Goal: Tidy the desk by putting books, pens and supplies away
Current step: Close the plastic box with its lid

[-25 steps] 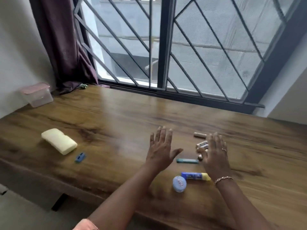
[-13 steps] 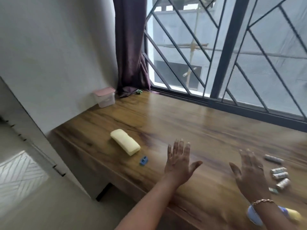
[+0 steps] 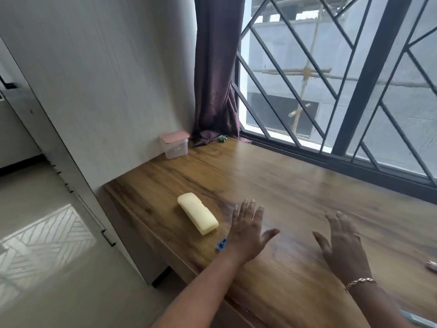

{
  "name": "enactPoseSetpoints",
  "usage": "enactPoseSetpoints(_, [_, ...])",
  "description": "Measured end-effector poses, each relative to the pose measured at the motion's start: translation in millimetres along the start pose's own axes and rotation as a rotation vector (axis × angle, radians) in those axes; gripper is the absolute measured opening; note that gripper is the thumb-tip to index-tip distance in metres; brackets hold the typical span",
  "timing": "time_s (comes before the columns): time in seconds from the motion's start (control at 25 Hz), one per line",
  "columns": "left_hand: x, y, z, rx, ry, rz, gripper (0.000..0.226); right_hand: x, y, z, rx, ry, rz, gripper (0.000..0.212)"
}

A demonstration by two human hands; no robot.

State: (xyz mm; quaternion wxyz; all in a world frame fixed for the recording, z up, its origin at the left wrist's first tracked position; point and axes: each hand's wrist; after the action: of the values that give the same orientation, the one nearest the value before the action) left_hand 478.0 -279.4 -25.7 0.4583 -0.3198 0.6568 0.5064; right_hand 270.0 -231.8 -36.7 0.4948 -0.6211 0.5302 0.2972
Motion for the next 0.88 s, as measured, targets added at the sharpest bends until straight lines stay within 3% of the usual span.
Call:
enactPoseSetpoints(0.4, [-26, -52, -34, -0.012, -0.010, 0.081, 0.133, 24, -36, -10, 0.002, -0.073, -0.010, 0.060])
enactPoseSetpoints(0.48, [-40, -74, -47, -0.002, -0.024, 0.118, 0.115, 32, -51, -14, 0.066, -0.075, -0.011, 0.060])
enactPoseSetpoints(0.6, [-52, -104, -59, 0.019, -0.039, 0.116, 0.069, 43, -77, -15, 0.129, -0.066, -0.005, 0.059])
enactPoseSetpoints(0.88, [-57, -180, -78, 0.058, -0.047, 0.101, 0.058, 72, -137, -19, 0.233, -0.038, -0.008, 0.057])
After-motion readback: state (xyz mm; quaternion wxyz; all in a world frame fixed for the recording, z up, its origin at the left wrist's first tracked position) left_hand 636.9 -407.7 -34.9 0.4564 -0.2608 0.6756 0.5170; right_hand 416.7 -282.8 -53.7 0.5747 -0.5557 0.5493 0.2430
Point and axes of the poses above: each hand's wrist, its own z-axis away from the middle knuckle, its own x-axis out of the palm, y = z × x, and after that the axes turned 8 degrees about -x, right-handed
